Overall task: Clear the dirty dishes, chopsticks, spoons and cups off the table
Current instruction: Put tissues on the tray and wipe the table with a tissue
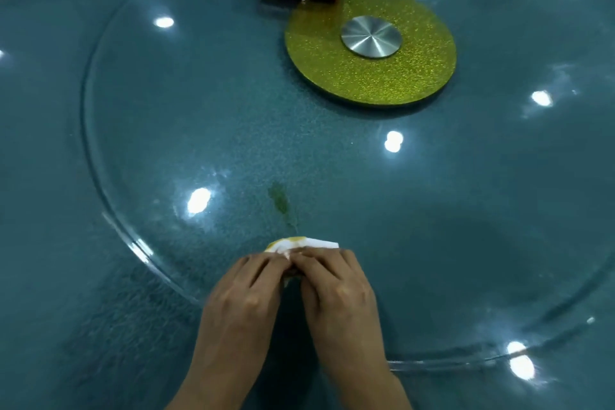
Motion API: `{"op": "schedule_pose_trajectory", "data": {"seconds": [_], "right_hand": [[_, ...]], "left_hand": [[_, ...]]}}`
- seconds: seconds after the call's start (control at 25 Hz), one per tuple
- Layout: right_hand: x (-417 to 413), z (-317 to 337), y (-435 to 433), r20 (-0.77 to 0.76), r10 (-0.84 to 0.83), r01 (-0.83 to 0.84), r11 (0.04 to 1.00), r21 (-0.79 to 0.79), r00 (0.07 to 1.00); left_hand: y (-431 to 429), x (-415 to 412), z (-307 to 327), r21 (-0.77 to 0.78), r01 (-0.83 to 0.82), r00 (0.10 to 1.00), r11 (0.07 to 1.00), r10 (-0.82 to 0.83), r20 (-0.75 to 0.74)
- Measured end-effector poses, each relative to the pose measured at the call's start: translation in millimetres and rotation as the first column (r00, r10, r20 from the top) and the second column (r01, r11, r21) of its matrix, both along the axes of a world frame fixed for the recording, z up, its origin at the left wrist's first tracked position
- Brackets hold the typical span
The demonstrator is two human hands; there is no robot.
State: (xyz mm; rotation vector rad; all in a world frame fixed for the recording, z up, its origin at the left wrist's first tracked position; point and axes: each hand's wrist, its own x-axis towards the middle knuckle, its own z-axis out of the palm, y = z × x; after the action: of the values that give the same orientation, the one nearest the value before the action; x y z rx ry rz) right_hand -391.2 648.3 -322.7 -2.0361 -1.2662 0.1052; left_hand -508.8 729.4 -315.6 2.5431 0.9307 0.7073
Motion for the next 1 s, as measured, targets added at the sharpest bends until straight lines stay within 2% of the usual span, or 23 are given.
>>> {"op": "schedule_pose_trajectory", "data": {"seconds": [0.12,0.28,0.36,0.4,0.48,0.56,0.64,0.8,1.0], "right_hand": [[-11,-4,5,0.014,-0.004,0.004,1.0,-0.022,1.0],[-19,1,12,0.034,-0.01,0.011,0.999,-0.034,0.999],[-27,0,18,0.081,-0.034,0.038,0.998,-0.058,0.996],[-29,-2,19,0.107,-0.047,0.054,0.996,-0.065,0.993],[-32,-6,19,0.134,-0.069,0.078,0.995,-0.064,0.989],[-34,-9,18,0.139,-0.082,0.092,0.994,-0.065,0.987],[-37,-11,18,0.146,-0.09,0.101,0.992,-0.075,0.985],[-36,-11,34,0.141,-0.085,0.101,0.989,-0.108,0.986],[-6,-9,98,0.17,-0.102,0.123,0.985,-0.122,0.98]], "left_hand": [[6,-13,-2,-0.028,0.024,1.0,0.999,-0.024,-0.006],[14,-19,6,-0.188,-0.016,0.999,0.982,0.023,0.033],[28,-27,10,-0.181,-0.025,0.999,0.983,0.032,0.037],[36,-32,10,-0.134,-0.018,1.0,0.991,0.018,0.001],[52,-44,7,-0.073,-0.021,0.985,0.997,0.008,-0.17],[62,-55,4,-0.086,-0.013,0.939,0.996,-0.017,-0.344],[66,-62,-2,-0.136,0.011,0.893,0.991,-0.071,-0.444],[73,-67,-11,-0.178,0.022,0.862,0.984,-0.109,-0.496],[74,-65,-8,-0.226,-0.008,0.875,0.974,-0.102,-0.472]]}}
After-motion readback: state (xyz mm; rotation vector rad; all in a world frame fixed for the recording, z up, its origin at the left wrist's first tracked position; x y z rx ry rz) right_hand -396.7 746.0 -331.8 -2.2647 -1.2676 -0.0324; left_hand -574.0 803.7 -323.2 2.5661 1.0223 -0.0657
